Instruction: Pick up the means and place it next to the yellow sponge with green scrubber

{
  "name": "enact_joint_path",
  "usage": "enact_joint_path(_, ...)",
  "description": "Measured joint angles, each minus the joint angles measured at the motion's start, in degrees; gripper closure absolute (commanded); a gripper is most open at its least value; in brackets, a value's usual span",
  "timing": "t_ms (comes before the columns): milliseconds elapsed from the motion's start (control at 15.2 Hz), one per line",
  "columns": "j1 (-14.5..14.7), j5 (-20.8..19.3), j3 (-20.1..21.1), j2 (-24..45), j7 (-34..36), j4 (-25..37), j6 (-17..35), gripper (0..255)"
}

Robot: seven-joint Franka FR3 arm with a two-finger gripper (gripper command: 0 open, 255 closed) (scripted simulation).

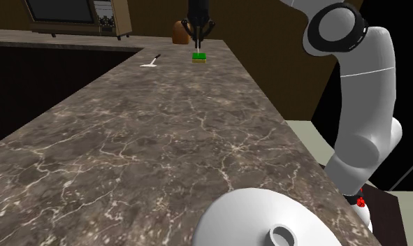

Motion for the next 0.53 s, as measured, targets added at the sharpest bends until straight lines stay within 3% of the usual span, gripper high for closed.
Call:
enact_joint_path(198, -3.14, 2.10, 0.44, -3.56, -0.35, -8.50, 4.99, 255)
enact_joint_path(528, -5.53, 3.85, 0.60, -6.50, -0.78, -16.86, 10.58, 255)
